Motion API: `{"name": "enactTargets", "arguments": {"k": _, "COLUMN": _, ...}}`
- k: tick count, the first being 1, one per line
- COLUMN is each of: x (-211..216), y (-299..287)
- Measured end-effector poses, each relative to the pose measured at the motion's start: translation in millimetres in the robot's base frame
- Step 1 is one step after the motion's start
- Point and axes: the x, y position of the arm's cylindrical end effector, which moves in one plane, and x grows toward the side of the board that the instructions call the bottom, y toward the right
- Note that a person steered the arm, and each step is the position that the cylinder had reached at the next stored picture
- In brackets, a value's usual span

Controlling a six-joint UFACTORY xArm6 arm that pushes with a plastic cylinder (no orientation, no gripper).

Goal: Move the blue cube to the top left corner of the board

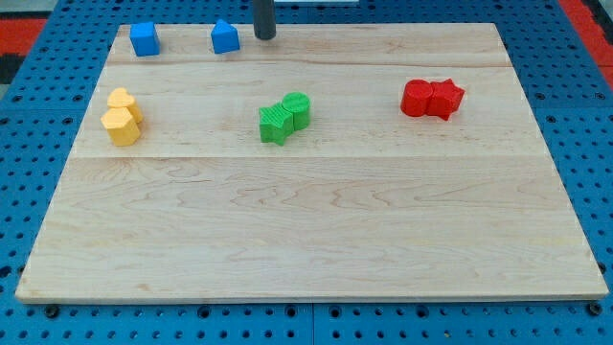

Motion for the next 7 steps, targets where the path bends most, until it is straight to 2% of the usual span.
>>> {"name": "enactTargets", "arguments": {"k": 1, "x": 17.5, "y": -51.4}}
{"name": "enactTargets", "arguments": {"k": 2, "x": 25.5, "y": -147.5}}
{"name": "enactTargets", "arguments": {"k": 3, "x": 23.8, "y": -159.6}}
{"name": "enactTargets", "arguments": {"k": 5, "x": 25.5, "y": -15.8}}
{"name": "enactTargets", "arguments": {"k": 6, "x": 97.4, "y": -60.7}}
{"name": "enactTargets", "arguments": {"k": 7, "x": 156.1, "y": -166.1}}
